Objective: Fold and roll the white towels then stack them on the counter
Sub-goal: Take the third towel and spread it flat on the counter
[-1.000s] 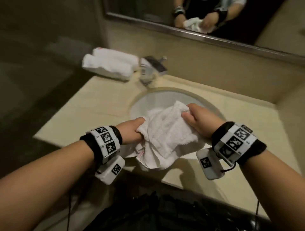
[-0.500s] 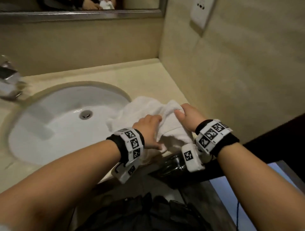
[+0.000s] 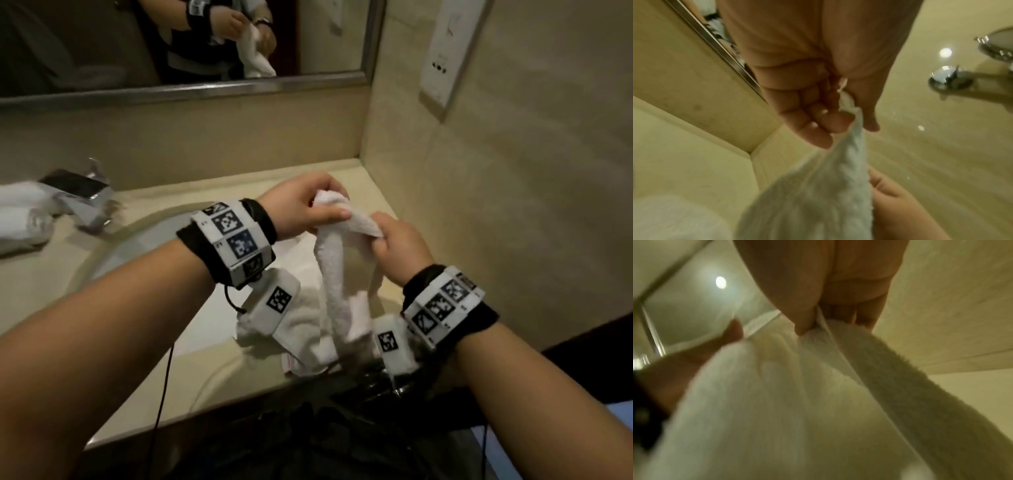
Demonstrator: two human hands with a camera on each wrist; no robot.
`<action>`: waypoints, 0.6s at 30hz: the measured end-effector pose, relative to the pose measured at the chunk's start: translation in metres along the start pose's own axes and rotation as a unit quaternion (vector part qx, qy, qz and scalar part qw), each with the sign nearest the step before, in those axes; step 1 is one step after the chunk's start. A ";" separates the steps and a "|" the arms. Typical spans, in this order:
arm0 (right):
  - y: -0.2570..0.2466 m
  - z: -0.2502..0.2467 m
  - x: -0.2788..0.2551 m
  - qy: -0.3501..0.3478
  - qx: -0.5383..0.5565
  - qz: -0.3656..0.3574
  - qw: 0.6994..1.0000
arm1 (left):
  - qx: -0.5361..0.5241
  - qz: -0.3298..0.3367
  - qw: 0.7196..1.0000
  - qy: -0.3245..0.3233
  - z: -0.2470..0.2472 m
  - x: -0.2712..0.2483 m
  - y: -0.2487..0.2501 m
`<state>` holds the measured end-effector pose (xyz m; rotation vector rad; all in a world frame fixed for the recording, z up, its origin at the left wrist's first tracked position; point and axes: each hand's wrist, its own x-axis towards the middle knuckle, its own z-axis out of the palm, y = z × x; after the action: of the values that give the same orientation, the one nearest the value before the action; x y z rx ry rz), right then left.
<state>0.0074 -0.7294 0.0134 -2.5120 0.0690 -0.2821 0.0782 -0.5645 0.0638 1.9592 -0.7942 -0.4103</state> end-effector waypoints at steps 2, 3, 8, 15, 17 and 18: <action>-0.017 -0.020 0.018 0.049 0.027 -0.015 0.998 | 0.000 -0.023 1.000 0.011 -0.018 -0.005 0.003; -0.028 -0.031 0.026 0.061 0.034 -0.034 0.997 | 0.015 -0.027 1.000 0.006 -0.022 -0.009 0.004; -0.080 -0.072 0.055 0.092 0.021 -0.128 0.987 | 0.006 -0.018 0.998 0.065 -0.016 -0.013 0.006; -0.085 -0.115 0.058 0.135 0.031 -0.092 0.986 | 0.214 -0.109 0.968 -0.075 -0.030 -0.025 -0.016; -0.080 -0.119 0.055 0.132 0.017 -0.089 0.987 | 0.255 -0.144 0.952 -0.087 -0.031 -0.029 -0.035; -0.075 -0.122 0.054 0.135 0.012 -0.082 0.987 | 0.244 -0.154 0.954 -0.084 -0.034 -0.031 -0.046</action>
<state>0.0323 -0.7430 0.1634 -2.4446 -0.0328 -0.6847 0.0915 -0.5052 0.0400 2.5544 -0.7440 -0.6170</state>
